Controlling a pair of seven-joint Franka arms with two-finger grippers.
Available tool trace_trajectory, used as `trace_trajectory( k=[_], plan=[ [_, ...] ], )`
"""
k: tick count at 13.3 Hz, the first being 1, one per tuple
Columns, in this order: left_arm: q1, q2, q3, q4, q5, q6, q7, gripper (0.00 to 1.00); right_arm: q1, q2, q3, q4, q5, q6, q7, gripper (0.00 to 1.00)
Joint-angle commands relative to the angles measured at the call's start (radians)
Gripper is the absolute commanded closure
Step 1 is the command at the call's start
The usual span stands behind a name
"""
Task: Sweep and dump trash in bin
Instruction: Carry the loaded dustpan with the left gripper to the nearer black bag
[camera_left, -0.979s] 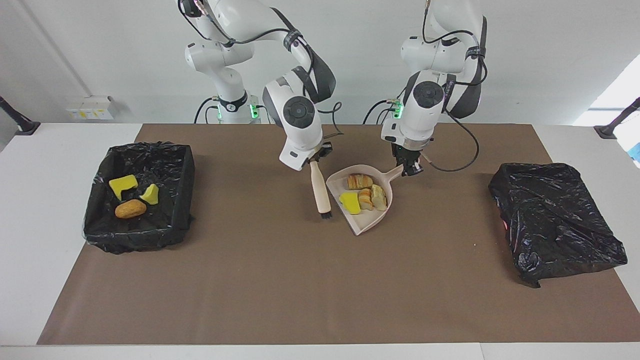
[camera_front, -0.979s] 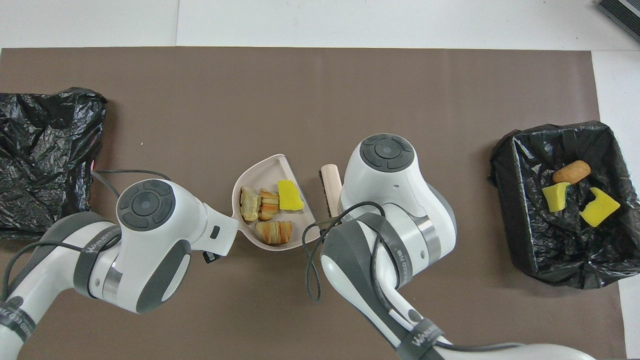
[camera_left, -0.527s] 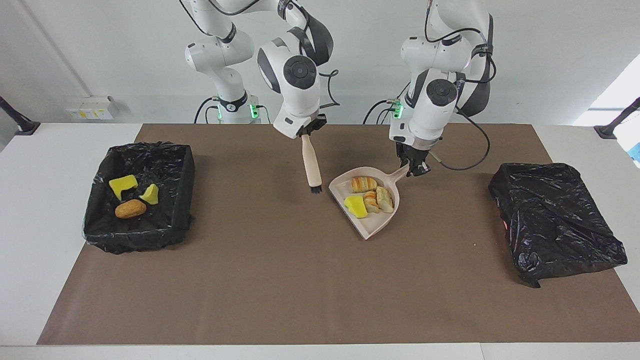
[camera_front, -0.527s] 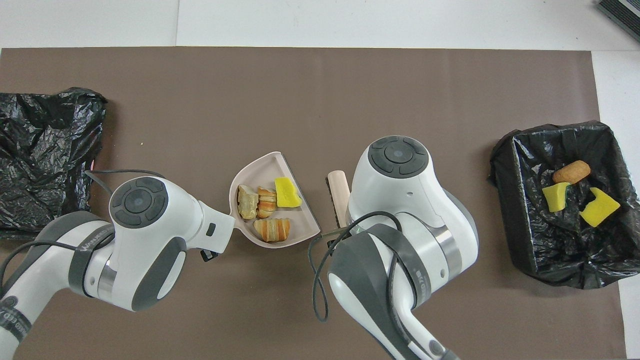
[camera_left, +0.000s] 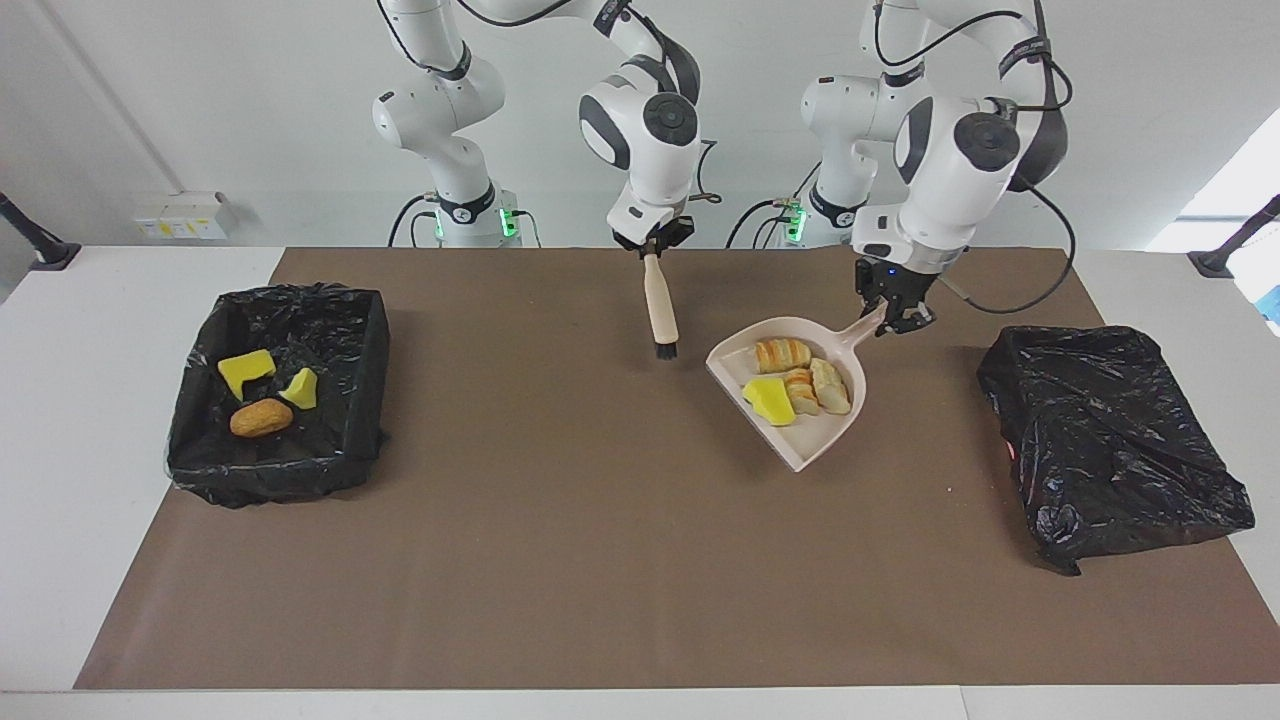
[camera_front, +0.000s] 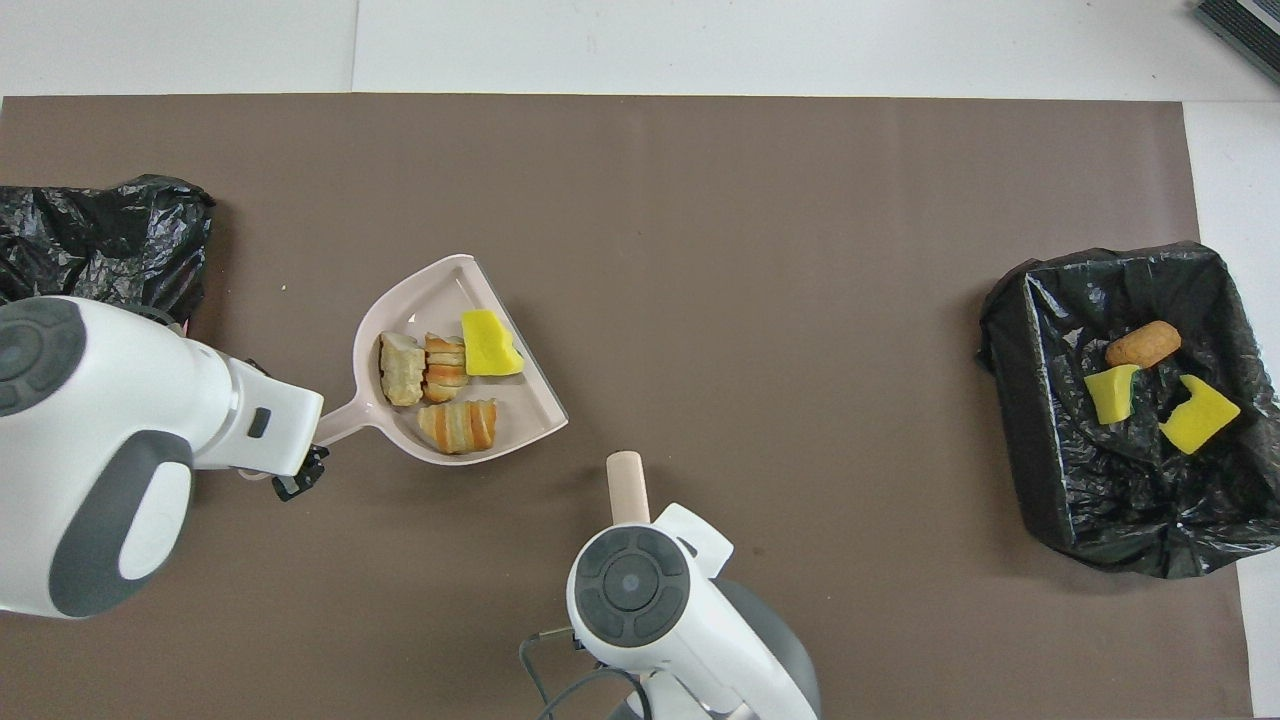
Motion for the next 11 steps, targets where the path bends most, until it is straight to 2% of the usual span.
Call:
trace_trajectory(
  k=[1,5,6,7,8,11],
  plan=[
    [0.128,0.004,-0.003,0.094,-0.016,-0.089,0.127,1.00,0.046,0.056,0.002,0.005,-0.007,0.077,0.087,1.00],
    [0.316,0.033,-0.002,0.175,-0.008,-0.123,0.371,1.00,0.087,0.095,0.002,0.002,-0.007,0.131,0.138,1.00],
    [0.359,0.039,-0.002,0.186,-0.003,-0.119,0.423,1.00,0.087,0.099,0.002,0.011,-0.007,0.122,0.138,0.97],
    [0.404,0.051,-0.002,0.211,0.000,-0.110,0.472,1.00,0.084,0.112,0.000,0.039,-0.007,0.091,0.141,0.58],
    [0.444,0.077,-0.002,0.255,0.006,-0.110,0.521,1.00,0.083,0.125,-0.001,0.092,-0.024,0.019,0.141,0.01],
    [0.515,0.108,-0.002,0.309,0.065,-0.108,0.577,1.00,0.016,0.121,-0.003,0.220,-0.059,-0.160,0.097,0.00]
  ],
)
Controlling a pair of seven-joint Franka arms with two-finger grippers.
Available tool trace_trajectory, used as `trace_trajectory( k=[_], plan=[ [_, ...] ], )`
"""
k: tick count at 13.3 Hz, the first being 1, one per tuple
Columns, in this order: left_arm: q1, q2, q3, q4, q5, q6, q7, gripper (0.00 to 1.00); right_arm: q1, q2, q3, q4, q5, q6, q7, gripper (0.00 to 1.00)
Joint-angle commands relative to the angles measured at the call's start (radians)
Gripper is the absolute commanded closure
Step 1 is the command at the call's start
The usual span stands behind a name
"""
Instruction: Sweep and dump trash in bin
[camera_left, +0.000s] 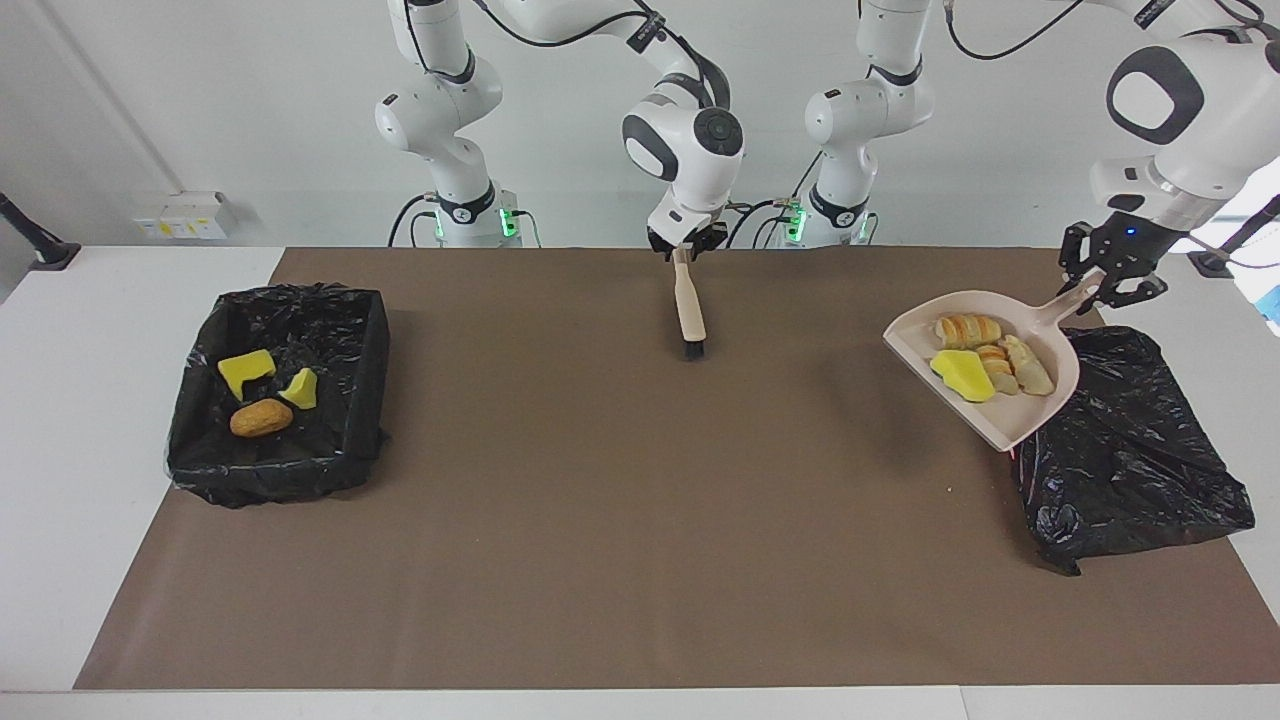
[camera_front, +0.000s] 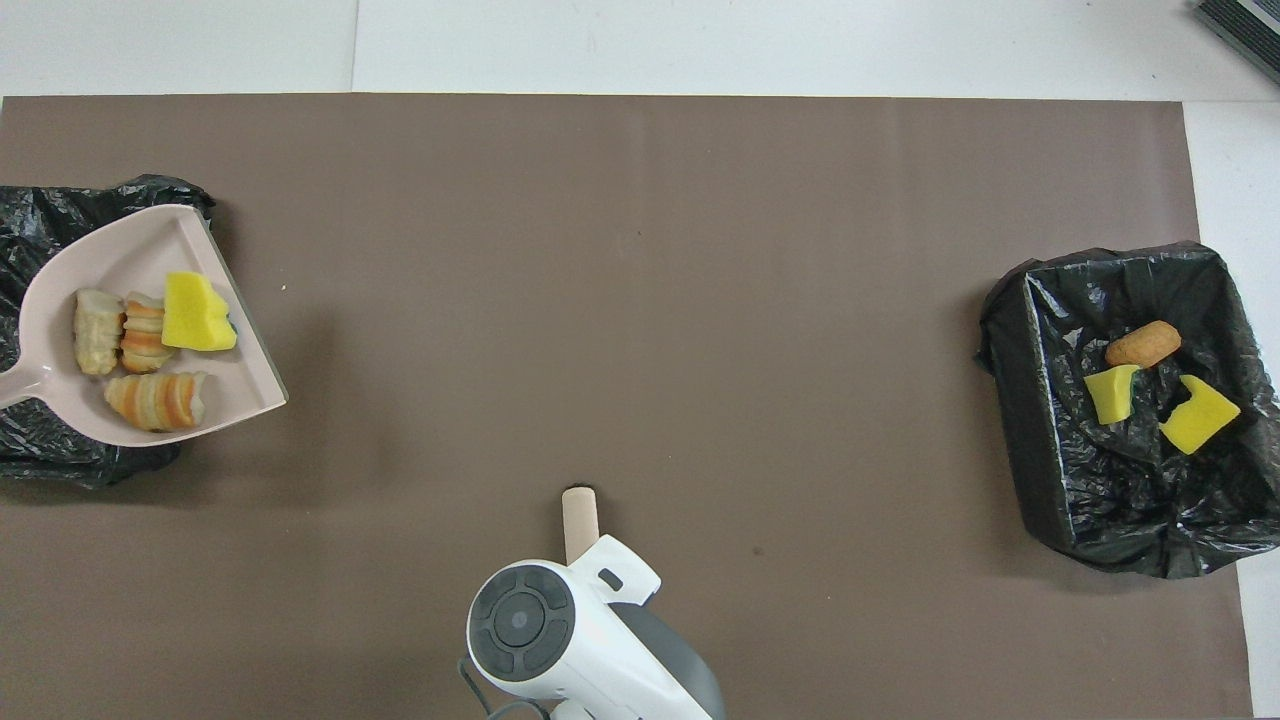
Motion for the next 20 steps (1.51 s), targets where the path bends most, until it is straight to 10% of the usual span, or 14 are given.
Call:
trace_trajectory(
  k=[1,9,20],
  plan=[
    [0.062,0.045,-0.015,0.079,0.050,-0.004,0.091,1.00,-0.083,0.005,0.004,0.127,-0.034,-0.156,-0.058,0.00],
    [0.187,0.096,-0.013,0.173,0.064,0.013,0.175,1.00,-0.417,0.003,0.000,0.437,-0.136,-0.569,-0.554,0.00],
    [0.195,0.090,-0.013,0.170,0.049,-0.041,0.200,1.00,-0.795,-0.034,-0.023,0.511,-0.277,-0.417,-0.917,0.00]
  ],
)
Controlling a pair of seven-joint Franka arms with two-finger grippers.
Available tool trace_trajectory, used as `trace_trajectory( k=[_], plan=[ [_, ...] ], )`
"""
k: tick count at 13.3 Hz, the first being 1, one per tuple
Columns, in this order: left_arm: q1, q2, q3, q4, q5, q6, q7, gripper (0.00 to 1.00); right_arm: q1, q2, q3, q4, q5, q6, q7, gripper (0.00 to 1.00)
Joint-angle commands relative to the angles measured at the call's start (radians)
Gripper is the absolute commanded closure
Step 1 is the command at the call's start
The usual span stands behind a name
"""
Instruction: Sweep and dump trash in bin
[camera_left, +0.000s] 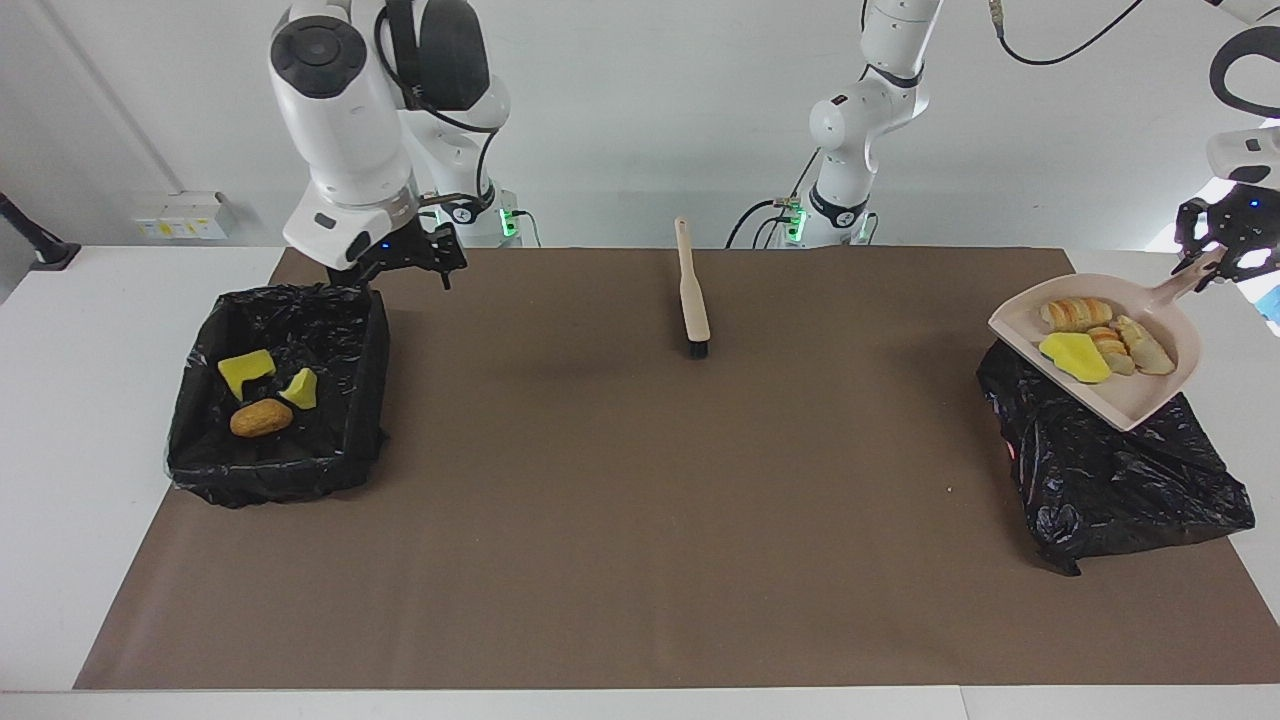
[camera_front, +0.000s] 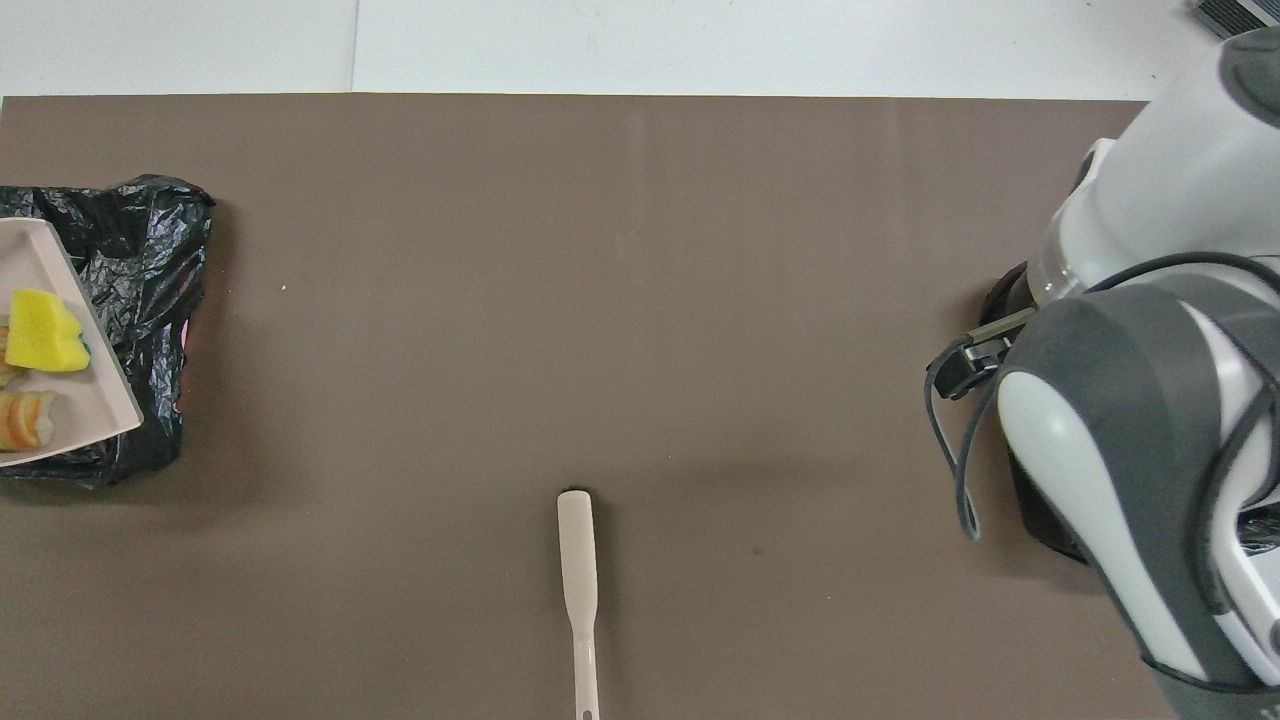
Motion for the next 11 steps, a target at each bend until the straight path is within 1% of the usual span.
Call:
trace_trajectory(
  k=[1,3,5,6,8,10,11],
  plan=[
    [0.012,0.008,-0.011,0.024,-0.001,-0.019,0.005,1.00,-0.041,-0.016,-0.002,0.008,-0.019,0.022,-0.015,0.00],
    [0.013,0.016,-0.011,0.041,-0.010,-0.020,0.016,1.00,-0.061,-0.019,-0.033,0.005,-0.005,0.100,-0.032,0.00],
    [0.025,0.026,-0.011,0.070,-0.005,-0.004,0.025,1.00,-0.075,-0.020,-0.035,-0.003,0.029,0.103,-0.036,0.00],
    [0.024,0.026,-0.011,0.065,-0.005,-0.005,0.022,1.00,-0.080,-0.037,-0.035,-0.018,0.050,0.091,-0.024,0.00],
    [0.016,0.025,-0.011,0.055,-0.007,-0.025,0.016,1.00,-0.136,-0.086,-0.039,-0.086,0.119,0.102,-0.001,0.00],
    [0.019,0.025,-0.011,0.058,-0.007,-0.022,0.024,1.00,-0.138,-0.147,-0.038,-0.152,0.115,0.106,0.128,0.00],
    [0.018,0.026,-0.011,0.062,-0.005,-0.021,0.022,1.00,-0.135,-0.155,-0.035,-0.155,0.112,0.100,0.143,0.00]
  ],
)
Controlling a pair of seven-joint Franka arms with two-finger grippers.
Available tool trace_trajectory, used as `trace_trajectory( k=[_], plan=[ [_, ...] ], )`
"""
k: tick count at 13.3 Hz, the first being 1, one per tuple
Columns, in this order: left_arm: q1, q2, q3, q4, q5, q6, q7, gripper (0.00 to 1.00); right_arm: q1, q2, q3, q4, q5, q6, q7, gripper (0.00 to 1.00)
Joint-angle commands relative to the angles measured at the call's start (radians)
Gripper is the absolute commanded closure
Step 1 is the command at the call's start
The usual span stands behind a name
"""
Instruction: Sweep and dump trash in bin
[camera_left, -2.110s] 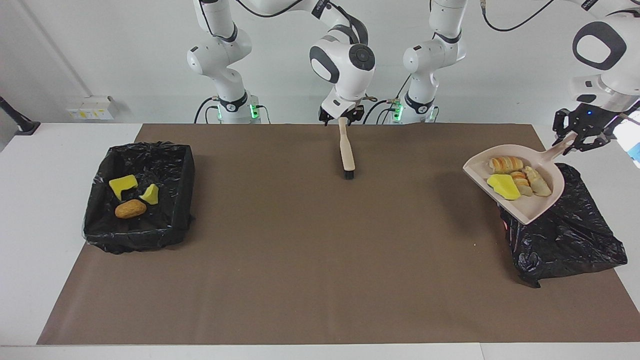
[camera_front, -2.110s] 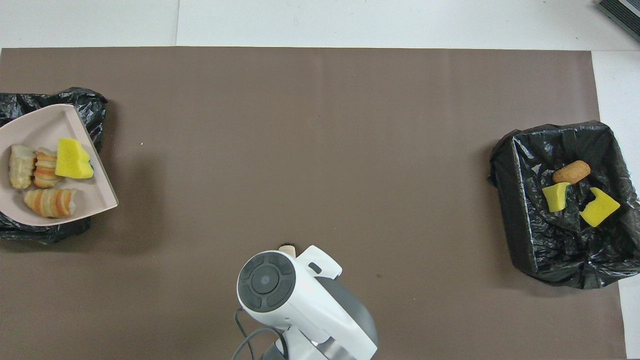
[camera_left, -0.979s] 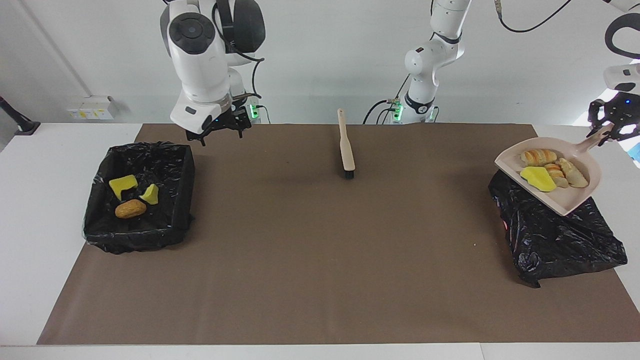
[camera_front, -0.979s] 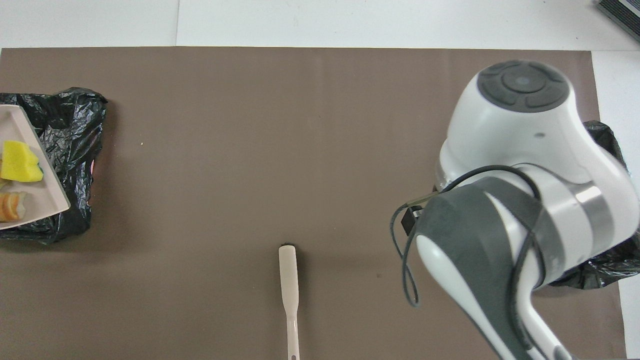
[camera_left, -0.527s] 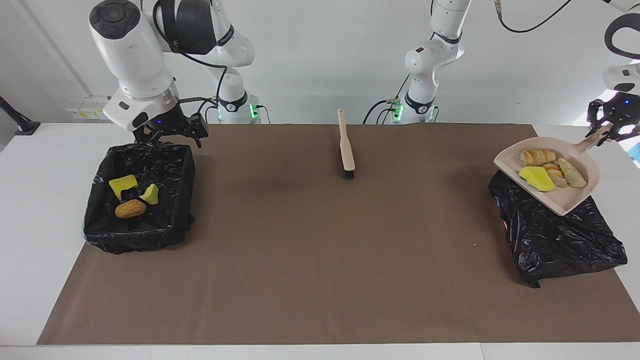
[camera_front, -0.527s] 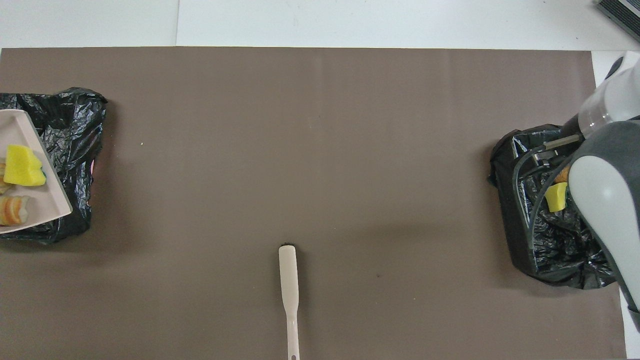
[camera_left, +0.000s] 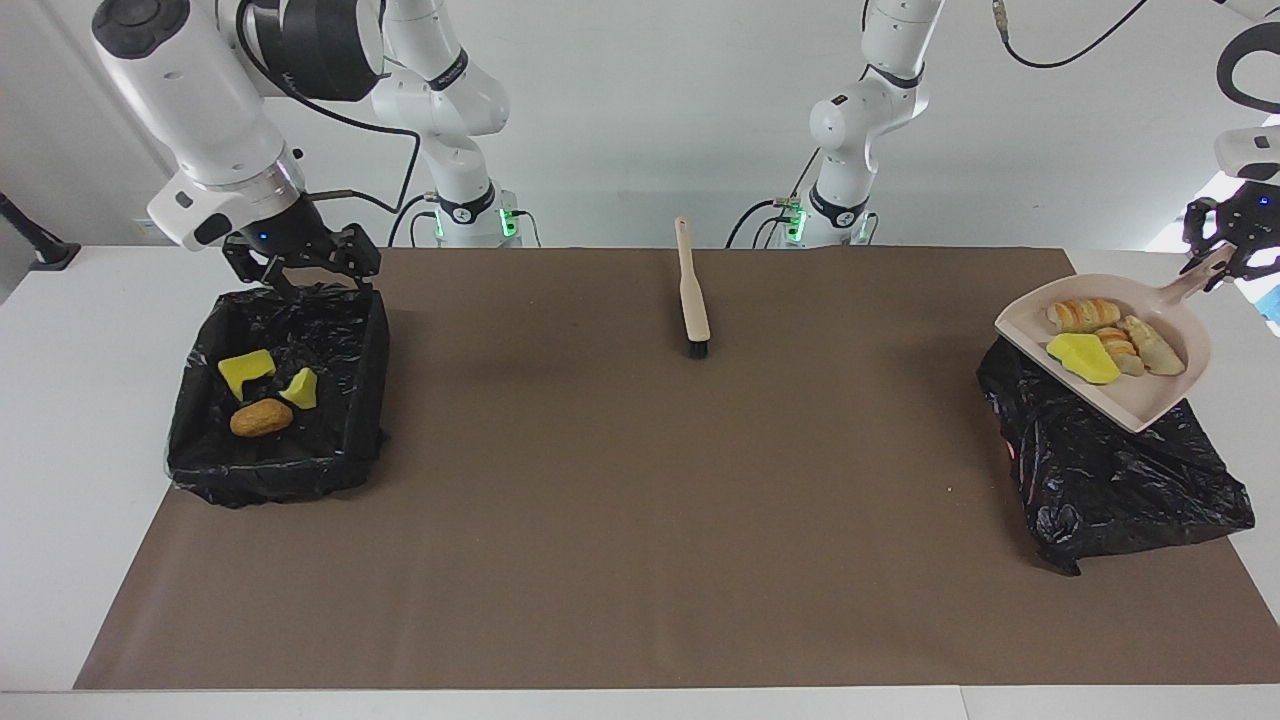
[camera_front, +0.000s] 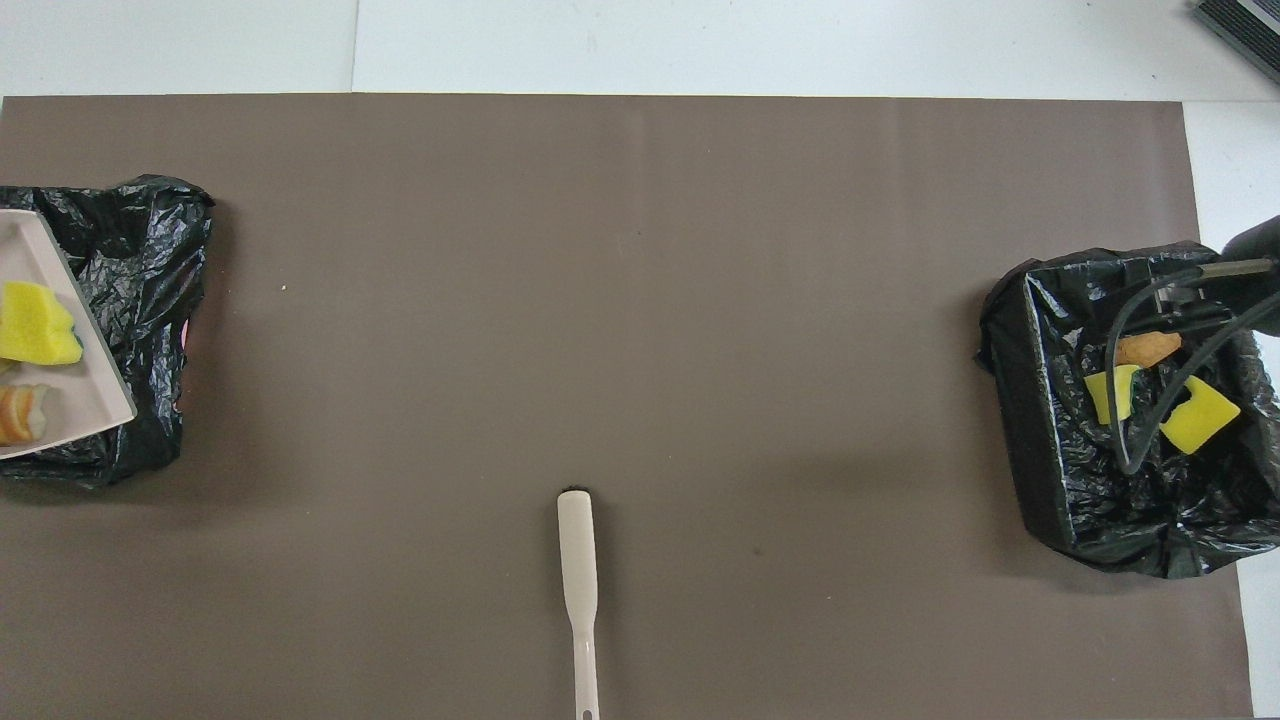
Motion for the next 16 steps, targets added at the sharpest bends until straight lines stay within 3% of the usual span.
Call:
trace_trajectory(
  k=[1,8,11,16],
  plan=[
    [0.012,0.009,-0.009,0.029,-0.004,-0.014,0.020,1.00,-0.006,-0.083,0.009,-0.081,0.016,0.001,0.064,0.00],
    [0.018,0.021,-0.010,0.044,0.019,0.007,0.047,1.00,0.025,-0.109,0.012,-0.094,-0.045,-0.004,0.053,0.00],
    [0.024,0.058,-0.010,0.081,0.024,0.041,0.101,1.00,0.022,-0.065,0.010,-0.006,-0.044,-0.031,0.029,0.00],
    [0.053,0.202,-0.009,0.260,0.069,0.018,0.147,1.00,0.025,-0.076,0.012,-0.028,-0.038,-0.033,0.041,0.00]
  ],
)
